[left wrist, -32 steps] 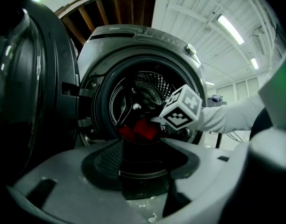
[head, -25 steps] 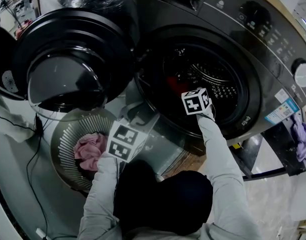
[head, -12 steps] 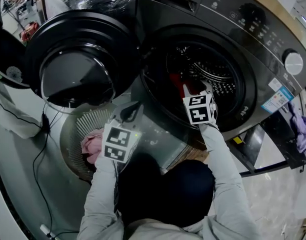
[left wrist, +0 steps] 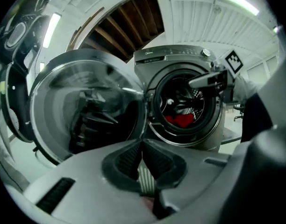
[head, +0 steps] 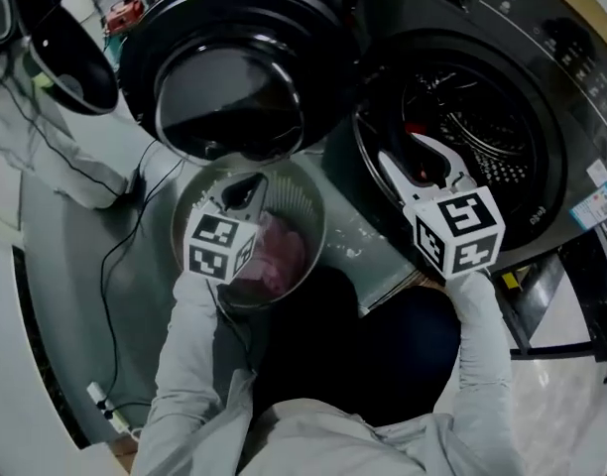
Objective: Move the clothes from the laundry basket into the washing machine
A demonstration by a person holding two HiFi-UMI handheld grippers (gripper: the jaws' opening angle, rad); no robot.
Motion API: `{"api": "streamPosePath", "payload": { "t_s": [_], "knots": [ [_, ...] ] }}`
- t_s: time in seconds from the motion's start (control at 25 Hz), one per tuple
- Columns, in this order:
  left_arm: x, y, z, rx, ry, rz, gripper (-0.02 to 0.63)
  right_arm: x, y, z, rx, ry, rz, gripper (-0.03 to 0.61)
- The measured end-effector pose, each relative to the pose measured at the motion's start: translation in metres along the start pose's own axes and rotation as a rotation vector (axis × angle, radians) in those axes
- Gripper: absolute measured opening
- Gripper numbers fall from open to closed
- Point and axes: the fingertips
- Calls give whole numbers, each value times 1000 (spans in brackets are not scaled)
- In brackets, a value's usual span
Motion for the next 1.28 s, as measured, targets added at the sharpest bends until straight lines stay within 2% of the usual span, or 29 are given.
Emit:
{"api": "streamPosePath", "payload": {
  "t_s": [0.12, 0.2, 0.36, 0.4, 0.44, 0.56, 0.8, 0.96, 1.16, 1.28],
  "knots": [
    [-10, -14, 30, 5, -82, -12, 21, 2, -37, -19, 15, 59, -92, 198],
    [-11, -15, 53, 13, -143, -1, 21, 2, -54, -22, -20, 80, -124, 198],
    [-2, -7, 103, 36, -285, 36, 25, 3, -75, -14, -62, 66, -189, 198],
    [2, -6, 116, 41, -326, 42, 41, 4, -79, -10, -60, 58, -207, 198],
    [5, -4, 126, 41, -365, 51, 98, 4, -82, -6, -59, 48, -222, 198],
    [16, 4, 153, 17, -468, 101, 202, 5, -84, 3, -56, 33, -250, 198],
    [35, 13, 208, -31, -649, 181, 356, -2, -72, 6, 35, 52, -275, 198],
    [43, 7, 250, 20, -773, 180, 412, -6, -68, 10, 129, 61, -314, 198],
    [42, 5, 301, 44, -908, 186, 467, -12, -60, 10, 172, 79, -317, 198],
    [36, 3, 333, -4, -977, 173, 489, -10, -60, 15, 187, 78, -326, 198]
  ]
}}
Point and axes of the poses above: the fingertips, and each gripper's own axes: x forward along the fingers, y to its right, z out of its underside, and after that the axes turned 6 degrees about y, right-handed
